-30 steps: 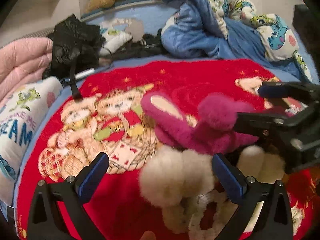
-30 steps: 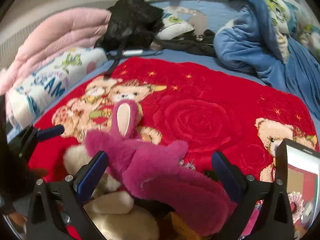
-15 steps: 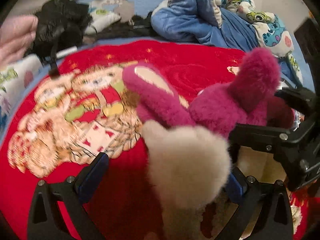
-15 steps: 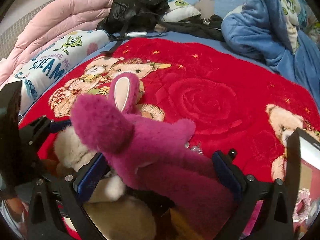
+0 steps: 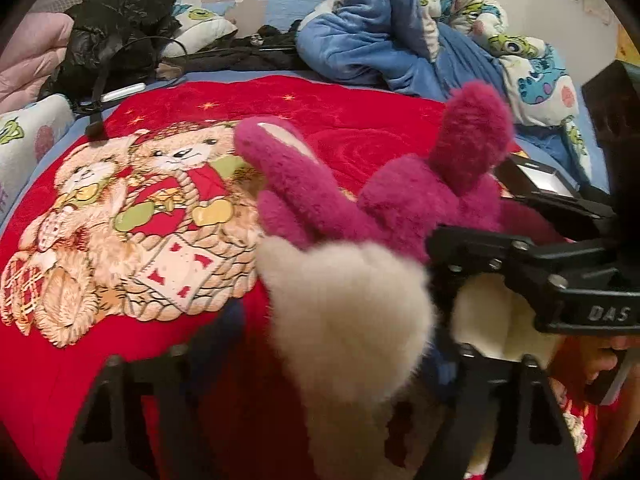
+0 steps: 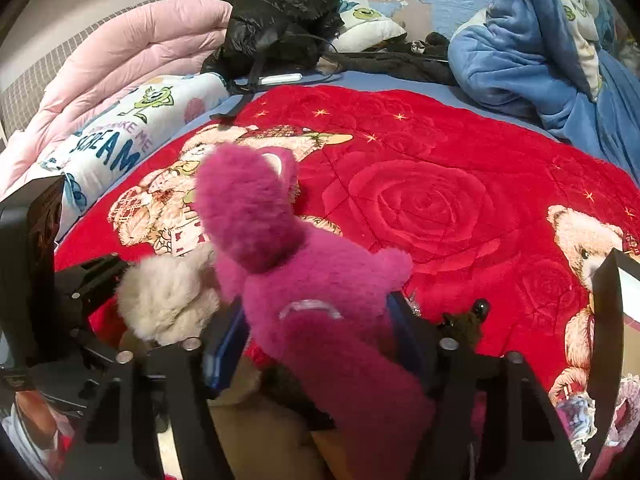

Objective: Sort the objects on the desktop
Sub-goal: 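Grasp the cream plush toy with the left tool while the right tool grasps the pink plush bear, then carry the cream plush with the left tool while the right tool carries the pink bear to the box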

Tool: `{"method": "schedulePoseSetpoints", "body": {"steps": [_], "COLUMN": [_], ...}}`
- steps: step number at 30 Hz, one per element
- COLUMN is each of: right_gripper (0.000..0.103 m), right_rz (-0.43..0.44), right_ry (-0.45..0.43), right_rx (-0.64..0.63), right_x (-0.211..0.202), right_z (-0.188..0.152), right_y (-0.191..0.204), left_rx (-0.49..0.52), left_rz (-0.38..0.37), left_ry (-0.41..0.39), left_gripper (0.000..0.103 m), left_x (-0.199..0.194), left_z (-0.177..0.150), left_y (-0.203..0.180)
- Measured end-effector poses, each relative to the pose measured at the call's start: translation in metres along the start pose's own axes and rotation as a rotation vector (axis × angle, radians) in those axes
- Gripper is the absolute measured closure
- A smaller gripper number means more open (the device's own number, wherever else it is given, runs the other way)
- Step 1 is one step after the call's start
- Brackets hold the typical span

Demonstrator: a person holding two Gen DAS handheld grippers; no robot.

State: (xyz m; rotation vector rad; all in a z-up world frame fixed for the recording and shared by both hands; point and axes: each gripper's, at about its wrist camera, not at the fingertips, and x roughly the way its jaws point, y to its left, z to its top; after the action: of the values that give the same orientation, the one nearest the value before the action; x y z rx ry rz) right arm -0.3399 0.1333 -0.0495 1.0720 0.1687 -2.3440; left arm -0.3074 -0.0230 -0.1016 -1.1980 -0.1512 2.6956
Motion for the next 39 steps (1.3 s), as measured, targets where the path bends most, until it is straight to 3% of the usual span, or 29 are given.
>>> {"method": "schedulePoseSetpoints", "body": {"steps": [1, 6, 21, 27, 39], "right_gripper": [0.044, 0.051, 0.055, 0.055, 0.055], "right_rz": [0.005, 0.007, 0.008, 0.021, 0.031], "right_ry": [-0.003, -0.016, -0.1, -0.112, -0.122], "right_rx": [0.0, 0.002, 0.009, 0.004, 0.001], "right_x": [0.0, -0.001, -0.022, -0.027, -0.034], "right_z": [0.0, 0.0, 0.012, 0.016, 0.02], "right_y": [0.0, 0.002, 0.014, 0.019, 0.023], "left_rx": [0.003, 0.02, -0.064, -0.05, -0.089], "left_rz": [-0.014, -0.005, 0.081, 0.103, 0.071], "left_ry": [0.001, -0.02, -0.12, -0.139, -0.182], "left_gripper": [0.042, 0.05, 0.05, 0.05, 0.05], "left_x": [-0.001, -0.006, -0.03, -0.036, -0.051], "left_z": [0.0, -0.001, 0.006, 0.008, 0.015], "left_y": [-0.001, -0.007, 0.017, 0.016, 0.017]}}
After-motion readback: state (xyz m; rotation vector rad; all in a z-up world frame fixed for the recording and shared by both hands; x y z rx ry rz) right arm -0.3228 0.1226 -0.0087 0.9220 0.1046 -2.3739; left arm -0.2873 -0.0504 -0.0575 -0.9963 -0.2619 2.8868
